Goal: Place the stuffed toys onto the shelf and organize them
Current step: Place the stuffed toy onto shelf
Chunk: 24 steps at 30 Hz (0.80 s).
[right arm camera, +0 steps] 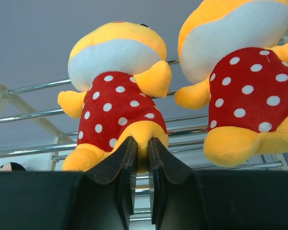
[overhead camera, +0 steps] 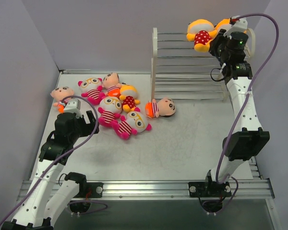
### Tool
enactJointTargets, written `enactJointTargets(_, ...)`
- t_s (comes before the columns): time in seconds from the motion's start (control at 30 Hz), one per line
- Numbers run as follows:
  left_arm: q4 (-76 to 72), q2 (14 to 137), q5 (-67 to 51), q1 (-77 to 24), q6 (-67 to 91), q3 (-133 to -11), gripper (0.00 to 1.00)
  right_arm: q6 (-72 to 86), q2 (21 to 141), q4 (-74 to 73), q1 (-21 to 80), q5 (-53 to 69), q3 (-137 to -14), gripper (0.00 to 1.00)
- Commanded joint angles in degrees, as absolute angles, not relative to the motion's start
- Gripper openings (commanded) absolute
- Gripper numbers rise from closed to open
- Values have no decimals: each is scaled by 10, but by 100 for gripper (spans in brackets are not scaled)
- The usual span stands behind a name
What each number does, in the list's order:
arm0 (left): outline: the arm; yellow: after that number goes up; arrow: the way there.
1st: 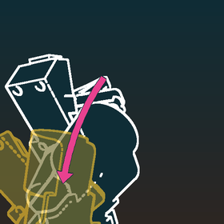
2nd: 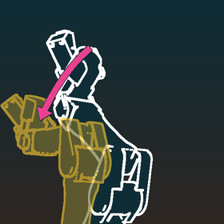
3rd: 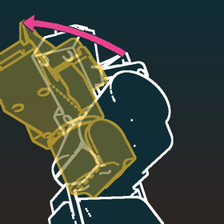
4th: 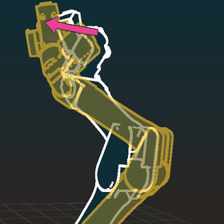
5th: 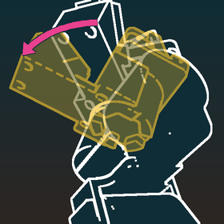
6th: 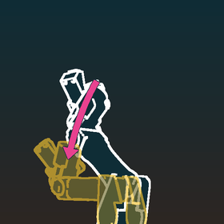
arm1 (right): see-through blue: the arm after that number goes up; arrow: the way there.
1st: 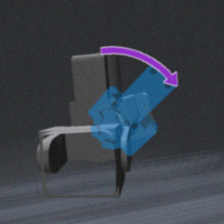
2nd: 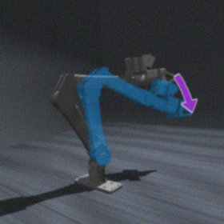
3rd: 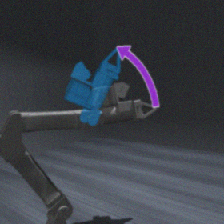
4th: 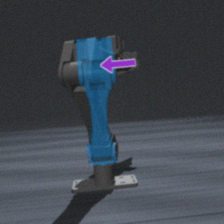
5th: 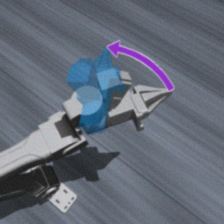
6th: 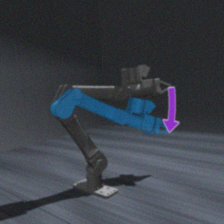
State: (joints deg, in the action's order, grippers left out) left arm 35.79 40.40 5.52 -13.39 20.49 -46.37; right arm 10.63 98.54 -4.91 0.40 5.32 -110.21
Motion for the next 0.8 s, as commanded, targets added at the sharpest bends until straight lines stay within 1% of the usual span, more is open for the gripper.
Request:
enactJointTargets(0.0, 341, 399, 50, -134, 199, -468, 94, 113, 956, -20, 4, 50, -1101, 16)
enactJointTargets(0.03, 341, 399, 50, -134, 199, -468, 94, 113, 956, -20, 3, 50, -1101, 20)
enactJointTargets(0.07, 341, 399, 50, -134, 199, -468, 94, 113, 956, -20, 3, 52, -1100, 20)
enactJointTargets(0.23, 341, 400, 50, -135, 199, -468, 94, 113, 953, -21, 4, 53, -1100, 20)
enactJointTargets(0.33, 341, 400, 50, -134, 199, -467, 94, 112, 953, -20, 4, 53, -1102, 19)
enactJointTargets(0.37, 341, 400, 51, -135, 199, -468, 94, 111, 954, -22, 4, 53, -1102, 15)
enactJointTargets(0.43, 341, 399, 50, -135, 199, -468, 94, 112, 953, -21, 4, 54, -1103, 13)
enactJointTargets(0.77, 340, 400, 50, -135, 200, -468, 94, 119, 947, -21, 9, 56, -1101, 12)
